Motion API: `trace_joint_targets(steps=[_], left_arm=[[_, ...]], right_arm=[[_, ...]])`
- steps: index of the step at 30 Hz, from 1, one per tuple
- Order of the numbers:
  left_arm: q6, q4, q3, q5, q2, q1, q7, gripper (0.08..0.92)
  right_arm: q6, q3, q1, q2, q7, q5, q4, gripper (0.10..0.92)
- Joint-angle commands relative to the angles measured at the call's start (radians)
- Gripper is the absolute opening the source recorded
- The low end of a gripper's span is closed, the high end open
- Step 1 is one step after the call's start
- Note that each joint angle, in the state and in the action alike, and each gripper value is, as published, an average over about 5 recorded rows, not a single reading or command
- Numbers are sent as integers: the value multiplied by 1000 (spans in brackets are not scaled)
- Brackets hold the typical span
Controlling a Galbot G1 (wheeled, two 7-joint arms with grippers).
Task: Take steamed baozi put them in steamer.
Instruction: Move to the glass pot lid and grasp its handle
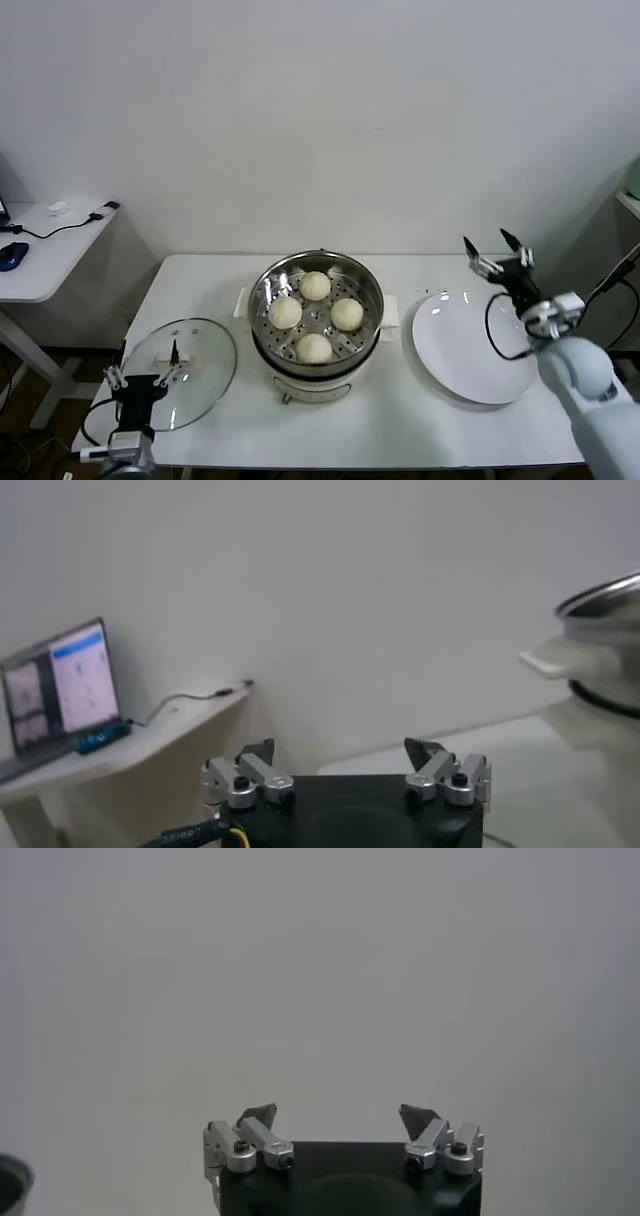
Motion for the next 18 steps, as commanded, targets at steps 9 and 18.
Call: trace_joint_targets(steps=[9,18], left_arm=[[-91,229,-7,909,90,40,-305,823],[-12,359,-6,1166,97,20,-305,823]], right_arm=[[105,159,-421,321,34,-211,60,823],[88,144,-414,352,63,-251,63,823]])
